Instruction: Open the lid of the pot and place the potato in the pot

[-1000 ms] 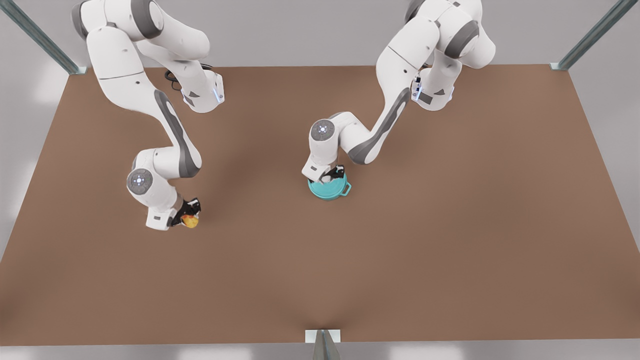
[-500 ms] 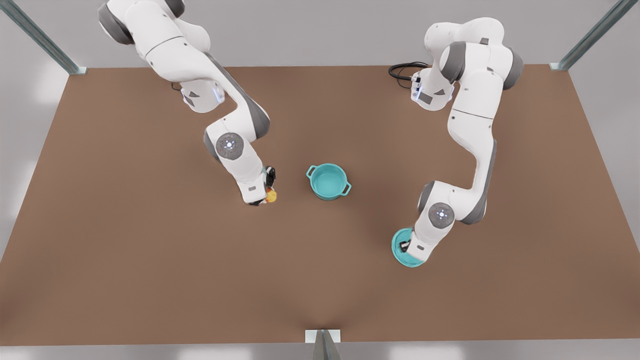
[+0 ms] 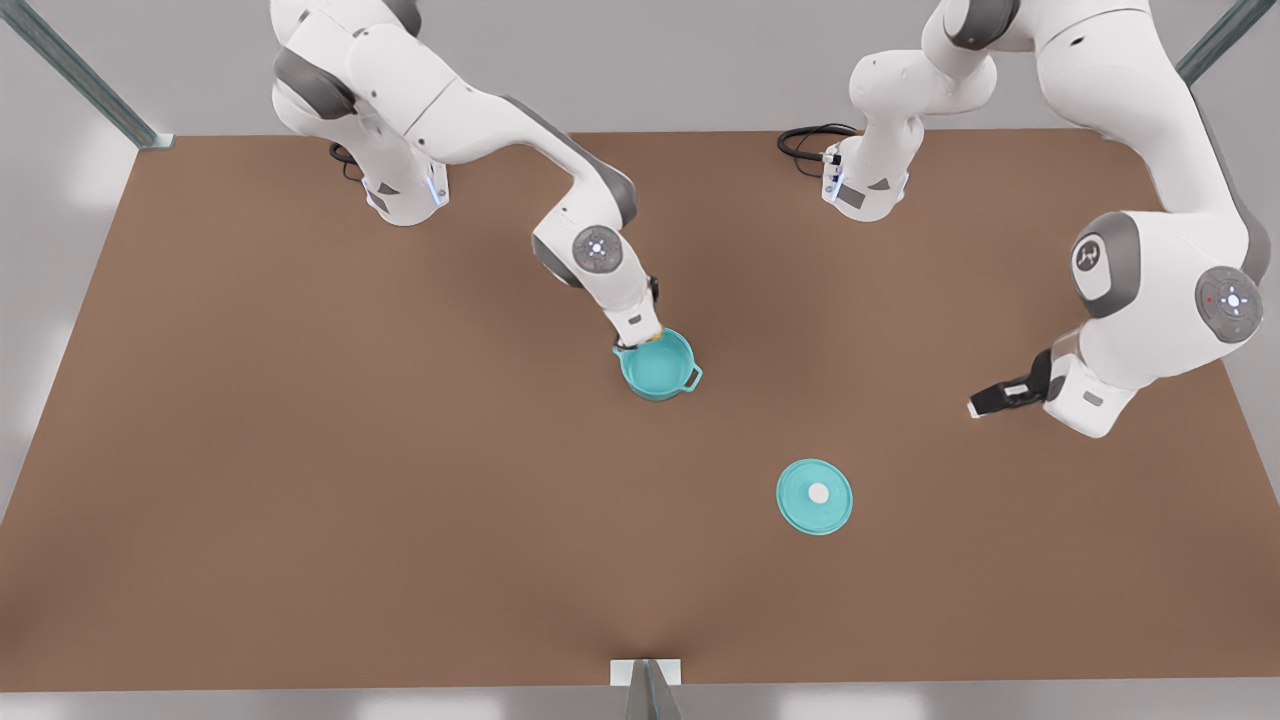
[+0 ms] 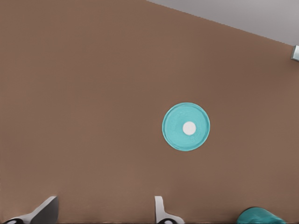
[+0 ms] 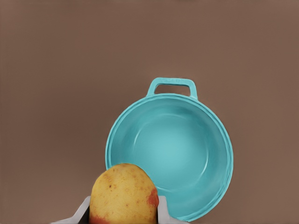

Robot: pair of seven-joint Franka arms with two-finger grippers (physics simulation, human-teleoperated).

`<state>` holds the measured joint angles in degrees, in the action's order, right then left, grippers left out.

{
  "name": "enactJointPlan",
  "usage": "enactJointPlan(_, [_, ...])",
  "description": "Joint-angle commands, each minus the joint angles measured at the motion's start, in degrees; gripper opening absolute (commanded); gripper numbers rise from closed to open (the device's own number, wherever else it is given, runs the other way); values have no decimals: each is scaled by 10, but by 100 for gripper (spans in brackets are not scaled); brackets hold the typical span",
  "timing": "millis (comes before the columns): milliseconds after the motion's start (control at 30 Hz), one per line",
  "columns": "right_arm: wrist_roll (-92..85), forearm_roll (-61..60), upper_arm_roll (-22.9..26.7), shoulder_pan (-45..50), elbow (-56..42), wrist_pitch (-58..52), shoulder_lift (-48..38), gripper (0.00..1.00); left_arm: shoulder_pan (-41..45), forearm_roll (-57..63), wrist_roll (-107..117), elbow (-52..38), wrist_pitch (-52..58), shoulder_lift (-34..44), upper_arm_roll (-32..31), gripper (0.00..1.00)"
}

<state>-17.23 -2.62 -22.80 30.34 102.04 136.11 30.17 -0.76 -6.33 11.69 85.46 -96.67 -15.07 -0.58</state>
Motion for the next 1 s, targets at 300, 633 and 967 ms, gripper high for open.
enactJointPlan(300, [171, 25, 29, 13, -60, 89, 87, 45, 24, 15, -142, -6, 66, 0, -3, 100])
enactJointPlan(633, [179, 21, 29, 14, -55, 110, 94, 100, 39, 18, -120, -18, 67, -1, -3, 100])
enactJointPlan(967, [-81, 31, 34, -427, -142, -351, -83, 100, 38, 18, -121, -18, 69, -1, -2, 100])
